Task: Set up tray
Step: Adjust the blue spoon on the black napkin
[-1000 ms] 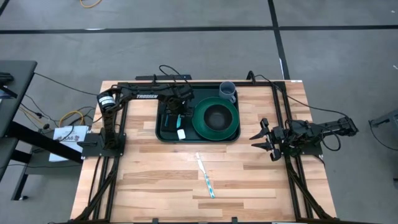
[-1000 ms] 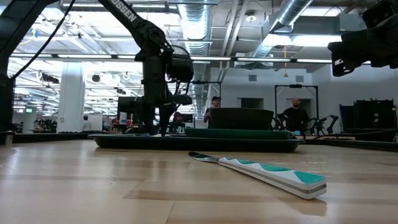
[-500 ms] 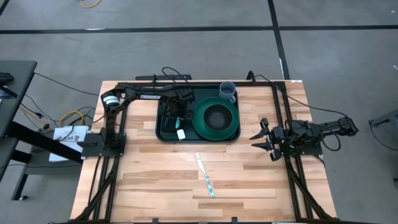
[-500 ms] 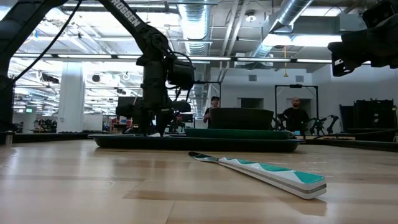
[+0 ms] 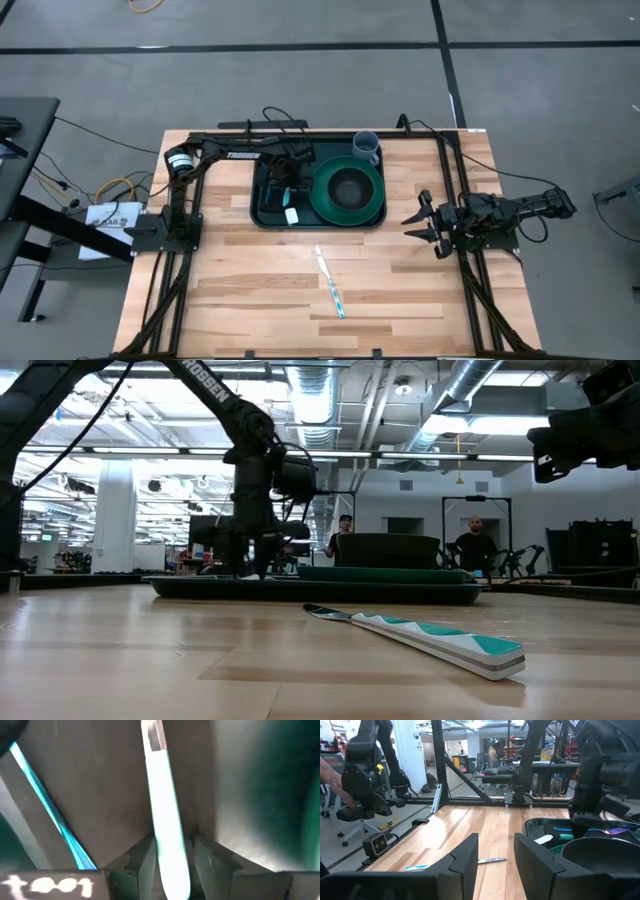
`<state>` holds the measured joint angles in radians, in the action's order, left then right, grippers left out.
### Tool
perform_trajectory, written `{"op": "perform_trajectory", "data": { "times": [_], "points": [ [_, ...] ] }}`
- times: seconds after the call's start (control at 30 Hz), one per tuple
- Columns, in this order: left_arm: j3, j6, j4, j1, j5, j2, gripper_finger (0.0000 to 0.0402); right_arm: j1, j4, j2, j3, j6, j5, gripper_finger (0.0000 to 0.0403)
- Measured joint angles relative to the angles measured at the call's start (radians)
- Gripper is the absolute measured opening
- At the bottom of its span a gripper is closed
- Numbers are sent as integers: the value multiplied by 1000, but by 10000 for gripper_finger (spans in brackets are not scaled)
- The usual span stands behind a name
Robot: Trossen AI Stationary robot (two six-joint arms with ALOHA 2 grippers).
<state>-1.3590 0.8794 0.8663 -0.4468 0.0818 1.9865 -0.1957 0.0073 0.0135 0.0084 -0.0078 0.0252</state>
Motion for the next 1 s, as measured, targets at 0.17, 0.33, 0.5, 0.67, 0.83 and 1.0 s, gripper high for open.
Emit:
{"op": "perform_trajectory", "data": {
  "times": [0.17,0.33,0.5,0.67,0.83,1.0],
  "points": [
    [-66,-45,34,0,-35,-1,118,0,0,0,0,0,0,118],
    [-70,-47,66,-2,-36,-1,118,0,0,0,0,0,0,118],
    [-62,-48,75,-2,-52,-2,118,0,0,0,0,0,0,118],
    [-62,-48,78,-2,-55,-3,118,0,0,0,0,0,0,118],
    [-62,-48,75,-2,-42,-3,118,0,0,0,0,0,0,118],
    [-62,-48,55,-2,-26,-3,118,0,0,0,0,0,0,118]
  ]
}}
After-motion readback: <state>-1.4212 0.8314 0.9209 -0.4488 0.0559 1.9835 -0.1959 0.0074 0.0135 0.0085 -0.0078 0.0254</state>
